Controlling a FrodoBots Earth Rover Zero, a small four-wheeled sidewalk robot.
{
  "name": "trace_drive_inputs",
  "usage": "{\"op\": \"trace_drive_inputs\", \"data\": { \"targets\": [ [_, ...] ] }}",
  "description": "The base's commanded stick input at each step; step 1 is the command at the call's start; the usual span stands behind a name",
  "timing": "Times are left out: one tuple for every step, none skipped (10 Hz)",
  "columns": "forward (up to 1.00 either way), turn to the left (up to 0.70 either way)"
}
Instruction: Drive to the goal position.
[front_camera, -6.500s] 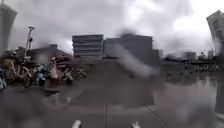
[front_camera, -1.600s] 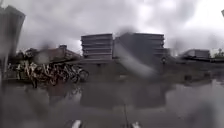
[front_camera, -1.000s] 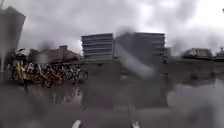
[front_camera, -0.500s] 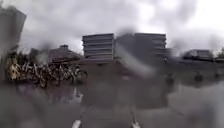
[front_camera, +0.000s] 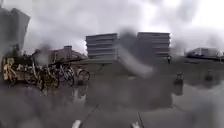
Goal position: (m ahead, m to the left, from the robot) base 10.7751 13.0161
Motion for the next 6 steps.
{"op": "trace_drive_inputs", "data": {
  "targets": [
    [0.70,0.00],
    [0.70,0.00],
    [0.70,0.00],
    [0.70,0.00],
    [0.70,0.00],
    [0.70,0.00]
  ]
}}
